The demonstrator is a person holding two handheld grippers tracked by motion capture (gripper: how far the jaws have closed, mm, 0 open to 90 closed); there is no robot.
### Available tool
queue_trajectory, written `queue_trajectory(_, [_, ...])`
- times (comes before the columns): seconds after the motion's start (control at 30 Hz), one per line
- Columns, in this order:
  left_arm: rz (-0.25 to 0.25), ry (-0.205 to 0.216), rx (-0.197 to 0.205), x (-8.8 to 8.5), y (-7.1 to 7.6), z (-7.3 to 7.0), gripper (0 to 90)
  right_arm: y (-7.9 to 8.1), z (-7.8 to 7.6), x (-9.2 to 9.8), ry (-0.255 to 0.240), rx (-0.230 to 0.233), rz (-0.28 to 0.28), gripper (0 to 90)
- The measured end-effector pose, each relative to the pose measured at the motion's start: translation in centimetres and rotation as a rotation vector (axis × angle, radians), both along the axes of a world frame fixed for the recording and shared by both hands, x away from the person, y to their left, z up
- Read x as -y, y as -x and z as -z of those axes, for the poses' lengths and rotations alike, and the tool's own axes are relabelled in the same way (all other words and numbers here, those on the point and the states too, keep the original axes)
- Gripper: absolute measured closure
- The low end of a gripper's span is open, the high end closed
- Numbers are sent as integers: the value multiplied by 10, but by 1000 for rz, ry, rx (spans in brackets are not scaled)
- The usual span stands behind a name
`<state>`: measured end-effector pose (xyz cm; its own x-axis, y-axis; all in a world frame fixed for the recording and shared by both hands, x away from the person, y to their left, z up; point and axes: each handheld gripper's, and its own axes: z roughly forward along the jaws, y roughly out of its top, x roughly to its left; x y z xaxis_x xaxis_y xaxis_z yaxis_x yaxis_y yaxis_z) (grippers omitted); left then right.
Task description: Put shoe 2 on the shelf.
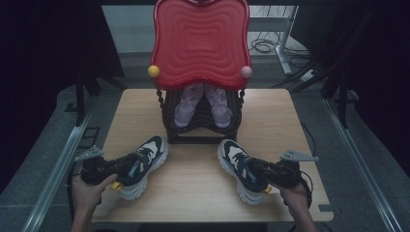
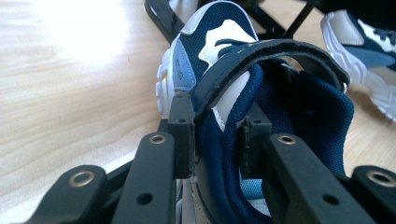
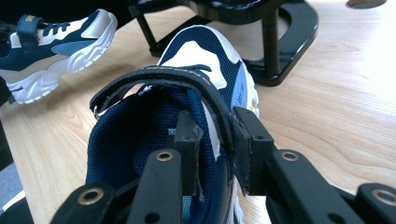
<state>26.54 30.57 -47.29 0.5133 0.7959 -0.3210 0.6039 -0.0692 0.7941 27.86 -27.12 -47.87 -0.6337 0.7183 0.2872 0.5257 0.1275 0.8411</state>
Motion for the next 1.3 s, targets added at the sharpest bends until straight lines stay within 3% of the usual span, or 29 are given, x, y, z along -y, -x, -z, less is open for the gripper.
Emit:
queue_trajectory(0.23, [-18,52,28,-6,2,-3,719,6,0,15,-69,16,46,732])
queue_trajectory(0.43, [-36,116,41,-15,3,-5,720,11,-1,27,-96,34,103,732])
queue_trajectory(0.57, [-61,110,60,-19,2,-8,722,14,-2,36,-123,51,147,732])
queue_trajectory(0.77, [-99,148,67,-25,0,-10,722,17,-4,50,-165,87,215,733])
queue_trajectory(0.87, [-106,169,68,-25,-1,-10,722,14,-7,56,-192,93,247,733])
queue_trajectory(1.17, [-153,205,120,-24,-4,-21,723,-9,-9,64,-249,112,273,733])
queue_trajectory(1.3, [-167,196,146,-20,-7,-28,724,-19,-15,66,-276,124,271,733])
